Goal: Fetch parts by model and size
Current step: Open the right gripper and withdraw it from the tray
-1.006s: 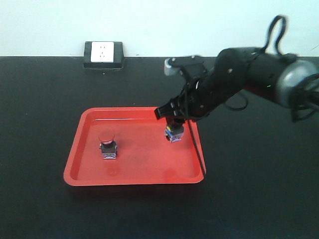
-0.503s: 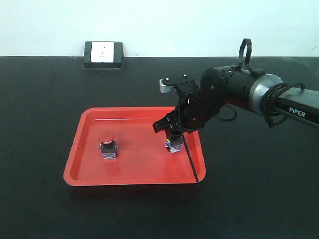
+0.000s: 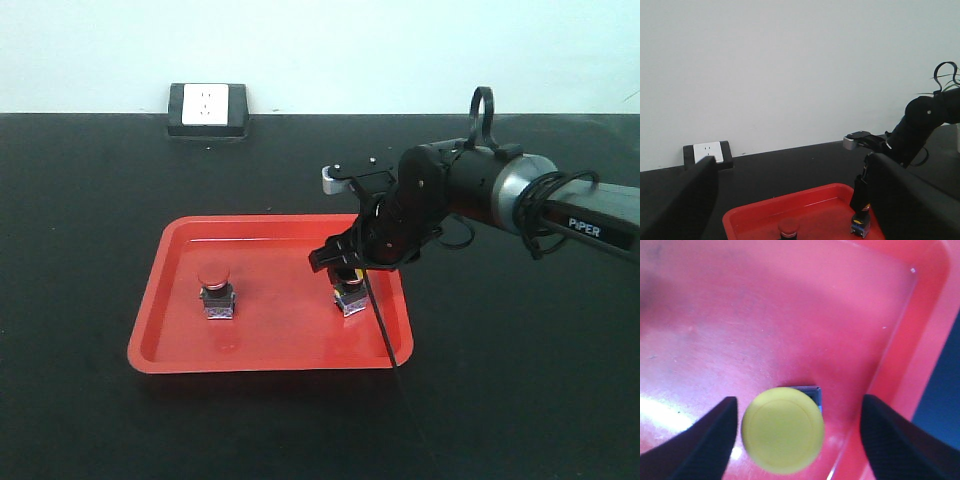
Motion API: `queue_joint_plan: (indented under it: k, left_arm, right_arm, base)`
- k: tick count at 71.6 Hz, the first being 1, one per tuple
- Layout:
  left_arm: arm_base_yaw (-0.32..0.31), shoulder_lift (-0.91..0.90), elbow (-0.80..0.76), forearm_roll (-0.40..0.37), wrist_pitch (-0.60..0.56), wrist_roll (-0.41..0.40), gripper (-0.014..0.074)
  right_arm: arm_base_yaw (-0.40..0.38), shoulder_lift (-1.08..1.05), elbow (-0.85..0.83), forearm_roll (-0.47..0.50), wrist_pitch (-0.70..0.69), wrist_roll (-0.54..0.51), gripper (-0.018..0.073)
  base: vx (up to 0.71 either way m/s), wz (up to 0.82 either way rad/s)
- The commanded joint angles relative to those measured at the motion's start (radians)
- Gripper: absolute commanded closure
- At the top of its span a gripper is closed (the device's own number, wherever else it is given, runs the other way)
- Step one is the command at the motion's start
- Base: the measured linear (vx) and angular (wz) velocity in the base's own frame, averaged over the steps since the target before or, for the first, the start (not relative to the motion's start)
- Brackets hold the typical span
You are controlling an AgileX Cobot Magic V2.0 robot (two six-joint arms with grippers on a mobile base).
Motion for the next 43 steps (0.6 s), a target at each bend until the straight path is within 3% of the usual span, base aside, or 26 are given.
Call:
queue_joint_plan:
  k: [1,32,43]
  left_arm:
    - [-0.006,0.011,-0.021,-0.002,-0.077,-0.004,0.0007]
    - [-0.006,0.011,-0.021,-0.002,-0.077,-0.004,0.0007]
    - [-0.006,0.011,-0.021,-0.002,-0.077,-0.004,0.0007]
  right_arm:
    - [-0.004,-0.106,-0.033,-0.029,-0.021,0.002,0.0003]
    - [-0.004,-0.515,-0.023,-0.066,0.073,-0.039,0.0001]
    - [-0.004,-0.708,0.065,-0.066,0.045,-0.067,0.0001]
  base:
    - [0.0,0.0]
    - [0.0,0.0]
    - [0.0,0.0]
